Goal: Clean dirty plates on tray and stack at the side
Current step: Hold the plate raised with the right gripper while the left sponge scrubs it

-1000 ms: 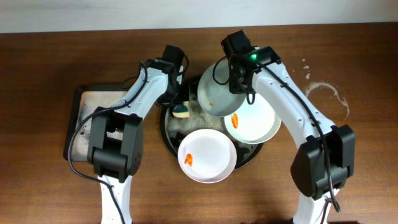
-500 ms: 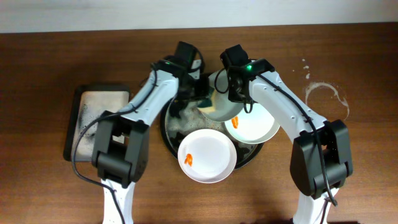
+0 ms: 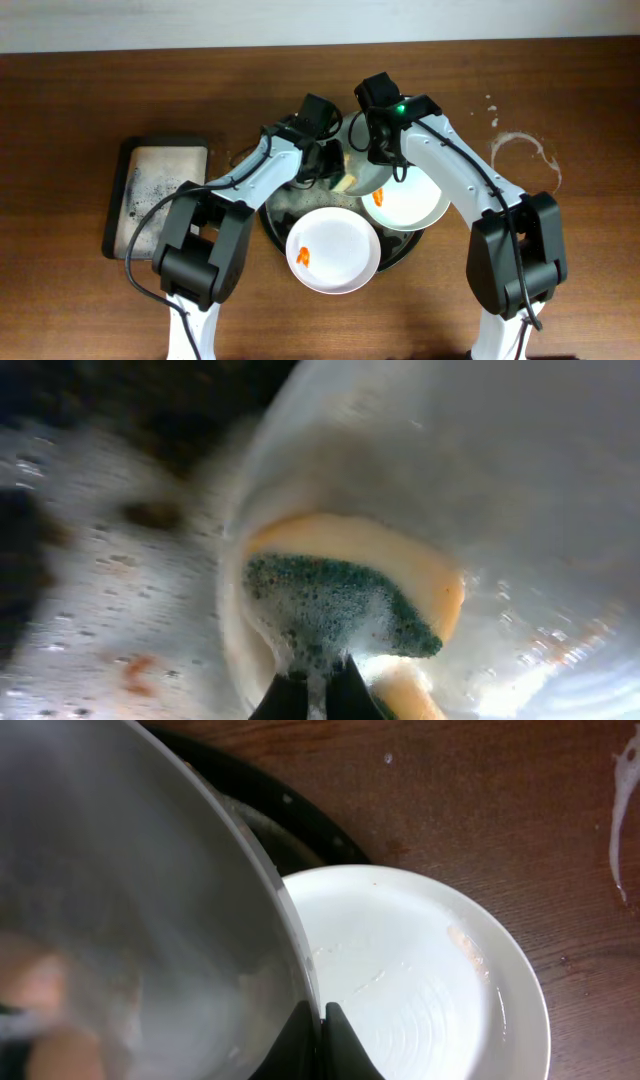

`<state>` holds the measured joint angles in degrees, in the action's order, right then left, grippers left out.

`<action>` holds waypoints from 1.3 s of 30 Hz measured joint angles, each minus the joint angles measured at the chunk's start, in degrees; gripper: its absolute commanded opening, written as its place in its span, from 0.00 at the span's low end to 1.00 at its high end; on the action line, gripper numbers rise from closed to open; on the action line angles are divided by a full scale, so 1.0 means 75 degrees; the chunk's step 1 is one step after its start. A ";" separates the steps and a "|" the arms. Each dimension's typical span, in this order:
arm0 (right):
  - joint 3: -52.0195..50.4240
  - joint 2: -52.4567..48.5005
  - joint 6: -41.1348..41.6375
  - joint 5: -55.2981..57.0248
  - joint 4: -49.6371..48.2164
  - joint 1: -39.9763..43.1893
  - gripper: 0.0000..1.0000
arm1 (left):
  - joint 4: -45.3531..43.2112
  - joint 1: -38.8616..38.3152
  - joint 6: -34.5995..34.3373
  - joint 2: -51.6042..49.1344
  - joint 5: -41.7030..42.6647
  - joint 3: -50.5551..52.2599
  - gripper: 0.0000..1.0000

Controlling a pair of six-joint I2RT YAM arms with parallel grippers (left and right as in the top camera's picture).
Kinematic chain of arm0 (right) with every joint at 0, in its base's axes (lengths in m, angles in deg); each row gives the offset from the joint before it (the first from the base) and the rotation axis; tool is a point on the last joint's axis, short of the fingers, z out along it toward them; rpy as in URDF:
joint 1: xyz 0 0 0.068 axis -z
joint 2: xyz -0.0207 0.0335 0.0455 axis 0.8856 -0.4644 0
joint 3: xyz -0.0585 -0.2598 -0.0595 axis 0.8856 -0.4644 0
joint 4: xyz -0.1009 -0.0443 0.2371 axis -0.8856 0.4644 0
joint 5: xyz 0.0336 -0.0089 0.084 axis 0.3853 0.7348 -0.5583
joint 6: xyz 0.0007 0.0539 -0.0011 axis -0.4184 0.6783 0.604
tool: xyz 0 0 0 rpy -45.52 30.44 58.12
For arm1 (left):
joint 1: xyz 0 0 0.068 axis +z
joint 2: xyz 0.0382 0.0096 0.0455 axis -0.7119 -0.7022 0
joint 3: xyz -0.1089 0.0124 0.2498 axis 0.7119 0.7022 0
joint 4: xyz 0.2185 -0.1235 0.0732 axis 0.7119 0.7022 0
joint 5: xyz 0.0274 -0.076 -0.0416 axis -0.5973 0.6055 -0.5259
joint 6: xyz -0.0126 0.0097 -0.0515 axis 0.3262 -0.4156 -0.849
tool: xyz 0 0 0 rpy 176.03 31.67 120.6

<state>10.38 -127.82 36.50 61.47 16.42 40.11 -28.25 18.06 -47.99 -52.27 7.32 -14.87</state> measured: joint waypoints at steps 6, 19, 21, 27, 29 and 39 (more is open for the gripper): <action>0.0000 0.0000 -0.0044 -0.0067 -0.0006 -0.0061 0.04 | 0.0303 0.0131 0.0175 0.0000 -0.0618 -0.0119 0.00; 0.0181 0.0006 -0.0656 0.0697 0.0291 -0.0064 0.04 | 0.1935 0.0699 0.1070 0.0542 -0.1297 -0.0691 0.01; 0.0283 0.0192 -0.1075 0.0828 0.0318 -0.0076 0.04 | 0.1953 0.0699 0.1075 0.0542 -0.1300 -0.0691 0.01; 0.0399 0.1070 -0.1862 0.2250 0.0344 -0.0833 0.04 | 0.1906 0.0705 0.1099 0.0542 -0.1309 -0.0437 0.01; 0.0405 0.1090 -0.2017 0.2769 0.0341 -0.1218 0.04 | 0.1906 0.0705 0.1128 0.0542 -0.1358 -0.0437 0.01; 0.0405 0.1090 -0.2180 0.4234 0.0256 -0.1923 0.04 | 0.1906 0.1029 0.1271 0.0542 -0.1378 -0.0437 0.01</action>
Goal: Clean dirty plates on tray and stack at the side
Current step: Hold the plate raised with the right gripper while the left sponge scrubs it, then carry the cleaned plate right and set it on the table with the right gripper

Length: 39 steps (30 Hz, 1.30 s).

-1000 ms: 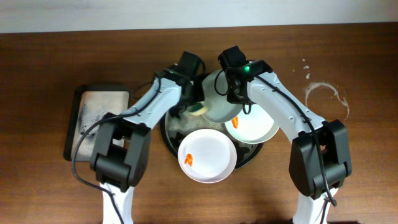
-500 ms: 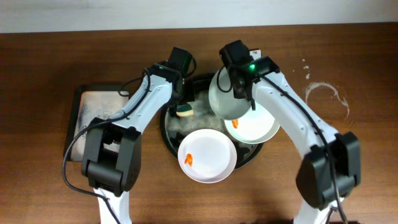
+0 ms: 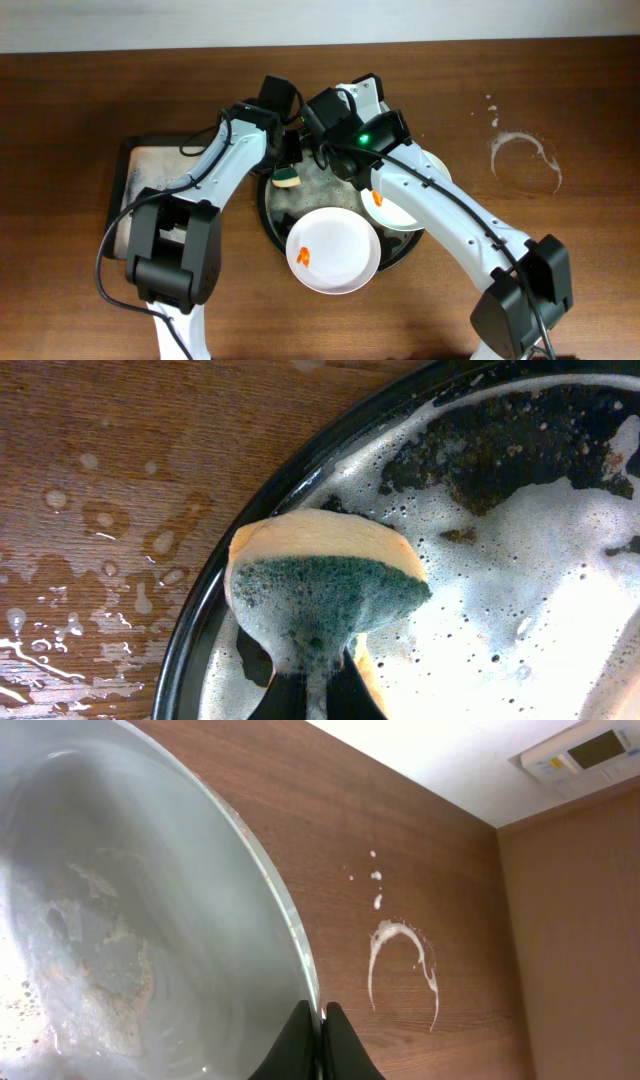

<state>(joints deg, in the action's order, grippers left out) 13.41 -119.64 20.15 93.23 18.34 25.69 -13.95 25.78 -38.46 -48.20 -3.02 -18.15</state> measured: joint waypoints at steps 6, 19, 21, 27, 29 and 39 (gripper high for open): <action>0.0000 0.0000 -0.0020 0.0085 -0.0003 0.0000 0.04 | 0.0000 -0.0003 0.0000 0.0000 0.0029 0.0000 0.01; 0.0000 0.0000 0.0047 0.0425 0.0087 0.0000 0.04 | 0.0000 -0.0003 0.0035 0.0000 0.0178 0.0000 0.01; 0.0000 0.0000 0.0093 0.0420 0.0087 0.0000 0.04 | 0.0000 -0.0003 0.0035 0.0000 0.0207 0.0000 0.01; 0.0000 0.0000 0.0122 0.0420 0.0087 0.0000 0.04 | 0.0000 -0.0038 0.0058 0.0000 0.0233 0.0000 0.01; 0.0000 0.0000 0.0125 0.0420 0.0087 0.0000 0.04 | 0.0000 -0.0038 0.0061 0.0000 0.0230 0.0000 0.01; 0.0000 -0.0035 0.0734 -0.0224 0.0367 0.0000 0.04 | 0.0000 -0.0038 0.0061 0.0000 0.0233 0.0000 0.01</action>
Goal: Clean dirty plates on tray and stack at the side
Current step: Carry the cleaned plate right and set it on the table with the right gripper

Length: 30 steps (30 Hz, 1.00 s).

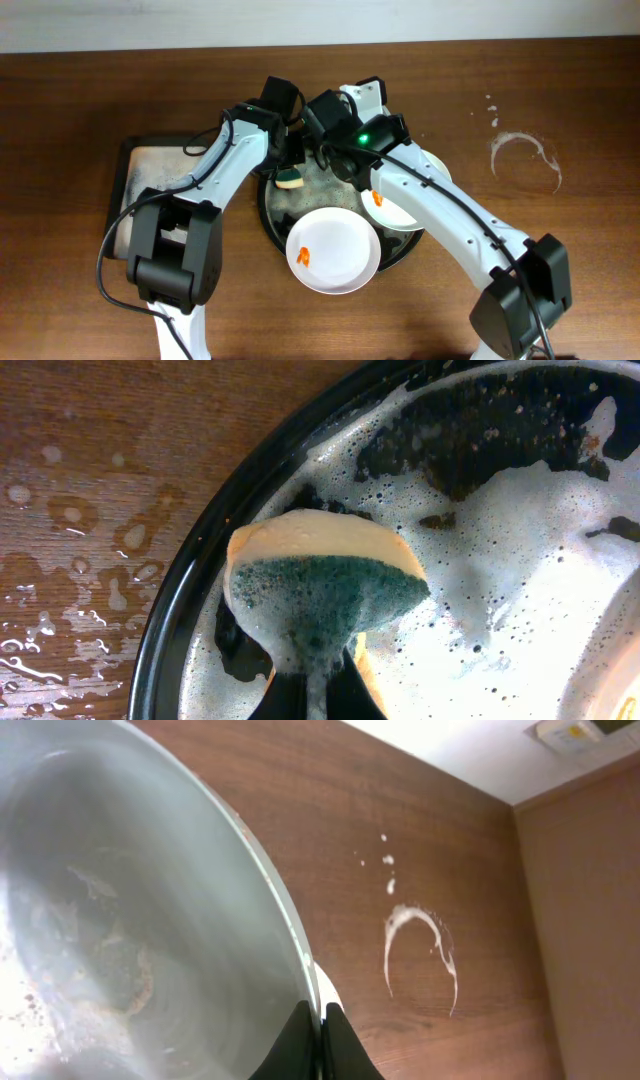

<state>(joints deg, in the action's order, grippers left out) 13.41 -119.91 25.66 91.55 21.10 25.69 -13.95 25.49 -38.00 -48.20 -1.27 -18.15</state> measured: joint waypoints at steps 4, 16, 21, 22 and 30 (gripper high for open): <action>0.0000 -0.0029 0.0143 -0.0047 0.0079 0.0000 0.04 | 0.0000 0.0000 0.0023 0.0000 0.0064 0.0000 0.01; 0.0006 0.0154 0.0210 -0.3244 0.0082 0.2460 0.04 | -0.0023 0.0000 0.0367 0.0000 0.0259 0.0000 0.01; 0.0015 0.0259 0.0221 -0.6172 0.0315 0.6053 0.04 | -0.0035 0.0000 0.0370 0.0000 0.0271 0.0000 0.01; 0.0015 0.0259 0.0224 -0.6548 0.0294 0.6679 0.04 | -0.0035 0.0000 0.0370 0.0000 0.0283 0.0000 0.01; 0.0050 -0.0726 0.0262 -0.7423 -0.0210 1.0063 0.04 | -0.0035 0.0000 0.0373 0.0000 0.0291 0.0006 0.01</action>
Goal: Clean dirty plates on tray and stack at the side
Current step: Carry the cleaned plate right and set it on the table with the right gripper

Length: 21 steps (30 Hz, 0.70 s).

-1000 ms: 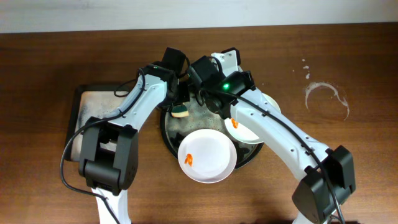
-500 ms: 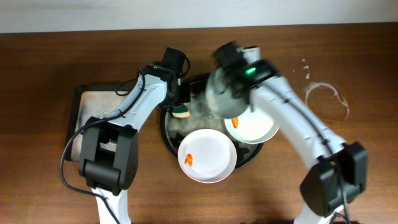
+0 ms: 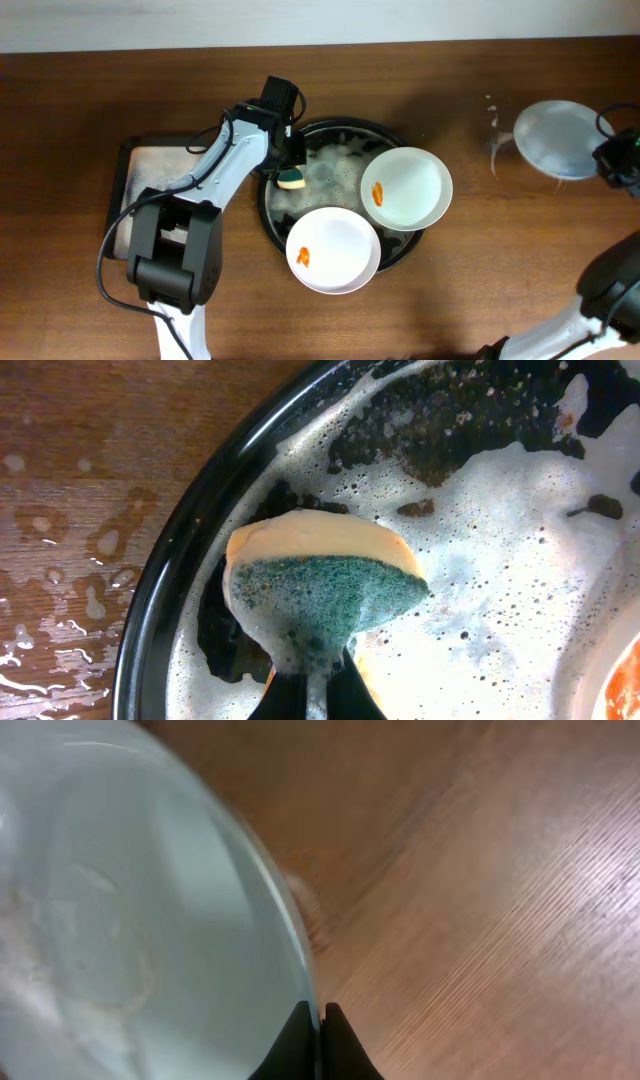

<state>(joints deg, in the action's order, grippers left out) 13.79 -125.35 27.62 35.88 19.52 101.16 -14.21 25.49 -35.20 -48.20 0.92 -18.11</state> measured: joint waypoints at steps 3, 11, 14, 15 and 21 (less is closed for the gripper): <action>0.0000 -0.1040 0.0015 -0.0009 -0.0029 0.0277 0.36 | 0.0000 0.0000 0.0000 0.0000 0.0020 0.0000 0.01; 0.0000 -0.0047 -0.0557 -0.1000 -0.0105 0.0219 0.56 | 0.0003 0.0000 0.0009 0.0000 0.0020 0.0000 0.01; 0.0015 0.1107 -0.1227 -0.1830 0.0484 -0.0149 0.55 | 0.0009 0.0000 0.0216 0.0000 0.0184 0.0000 0.01; 0.0029 0.1437 -0.1448 -0.2014 0.0822 -0.0493 0.55 | 0.0038 0.0000 0.0262 0.0000 0.0242 0.0000 0.01; 0.0070 0.1929 -0.2530 -0.2328 0.2020 -0.3902 0.53 | 0.0399 0.0000 0.1029 0.0035 0.0836 0.0003 0.01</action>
<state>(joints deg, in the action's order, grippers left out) 14.31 -110.88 8.65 18.42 34.67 71.89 -11.22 25.49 -27.48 -47.94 7.19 -18.09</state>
